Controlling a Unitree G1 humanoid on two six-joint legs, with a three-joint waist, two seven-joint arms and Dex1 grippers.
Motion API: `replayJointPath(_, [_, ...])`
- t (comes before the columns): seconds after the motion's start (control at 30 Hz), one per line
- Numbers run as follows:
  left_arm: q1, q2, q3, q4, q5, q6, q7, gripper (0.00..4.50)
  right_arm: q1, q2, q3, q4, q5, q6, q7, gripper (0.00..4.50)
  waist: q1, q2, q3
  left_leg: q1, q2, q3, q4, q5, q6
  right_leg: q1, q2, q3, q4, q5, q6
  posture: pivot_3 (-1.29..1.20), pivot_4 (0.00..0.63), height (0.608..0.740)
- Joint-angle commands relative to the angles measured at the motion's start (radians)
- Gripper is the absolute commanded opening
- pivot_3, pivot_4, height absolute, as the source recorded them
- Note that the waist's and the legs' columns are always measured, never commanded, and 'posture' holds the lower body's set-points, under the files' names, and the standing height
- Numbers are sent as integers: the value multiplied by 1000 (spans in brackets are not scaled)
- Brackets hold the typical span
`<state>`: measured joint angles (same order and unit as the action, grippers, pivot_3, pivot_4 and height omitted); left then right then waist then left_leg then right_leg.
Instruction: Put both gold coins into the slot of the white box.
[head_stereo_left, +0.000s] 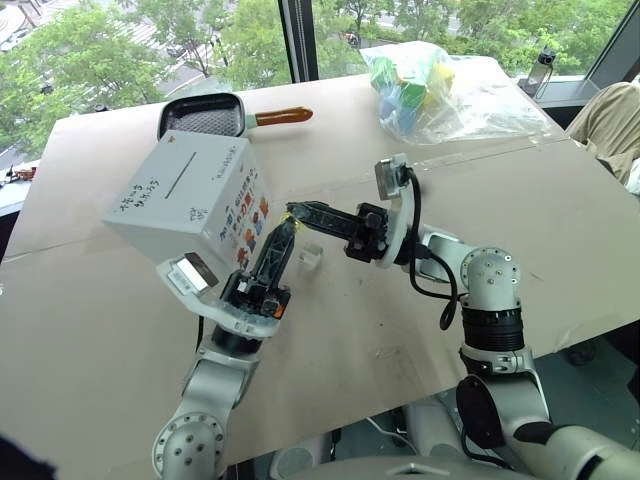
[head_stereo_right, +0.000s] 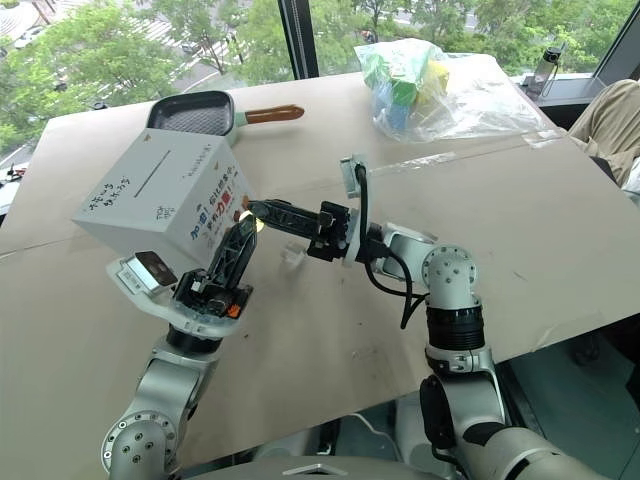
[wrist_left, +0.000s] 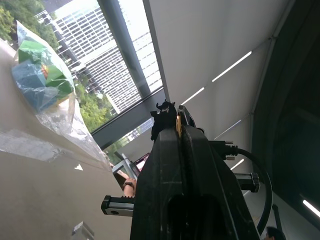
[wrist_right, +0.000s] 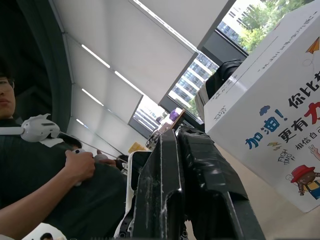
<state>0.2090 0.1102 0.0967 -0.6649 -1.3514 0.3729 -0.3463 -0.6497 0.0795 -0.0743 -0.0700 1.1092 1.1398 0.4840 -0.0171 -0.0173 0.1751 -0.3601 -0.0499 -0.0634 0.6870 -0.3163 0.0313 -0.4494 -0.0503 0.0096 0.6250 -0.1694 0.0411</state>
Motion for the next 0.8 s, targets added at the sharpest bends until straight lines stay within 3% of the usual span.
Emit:
replayJointPath(0.03, [-21,-9,-10,-43,-8,-16,22,45,-13,-3,10,-41,16,-23,12,0,0,0,0,0,0,0,0,0,0,0,0,0,0,0,0,0,150,721])
replayJointPath(0.13, [-44,3,2,-63,0,-24,65,0,-10,-11,4,-37,0,-54,15,809,1,0,0,0,0,0,0,0,0,0,0,0,0,0,0,0,150,721])
replayJointPath(0.23, [-90,43,35,-91,-6,-27,120,0,-5,-34,-29,-39,-37,-134,12,2117,1,0,0,0,0,0,0,0,0,0,0,0,0,0,0,0,150,721])
replayJointPath(0.3, [-153,124,78,-107,-7,-7,161,0,-4,-115,-32,-29,-105,-209,80,3097,2,0,0,0,0,-1,0,0,0,0,0,0,0,0,0,0,150,721])
replayJointPath(0.47, [-336,397,218,-85,69,52,342,0,-53,-326,21,-33,-285,-406,287,3097,5,0,0,-1,-1,-1,1,0,0,0,0,-2,-1,0,0,0,150,721])
replayJointPath(0.7, [-471,685,296,-16,193,230,569,0,-134,-428,94,-12,-448,-640,492,3097,-16,0,1,-1,0,-2,-3,0,-1,-4,3,3,0,0,0,0,150,721])
replayJointPath(0.8, [-509,741,297,-6,177,299,617,0,-150,-435,103,4,-468,-668,517,3097,-15,0,1,-3,0,-2,-3,0,-1,-6,-1,3,-1,0,1,0,150,721])
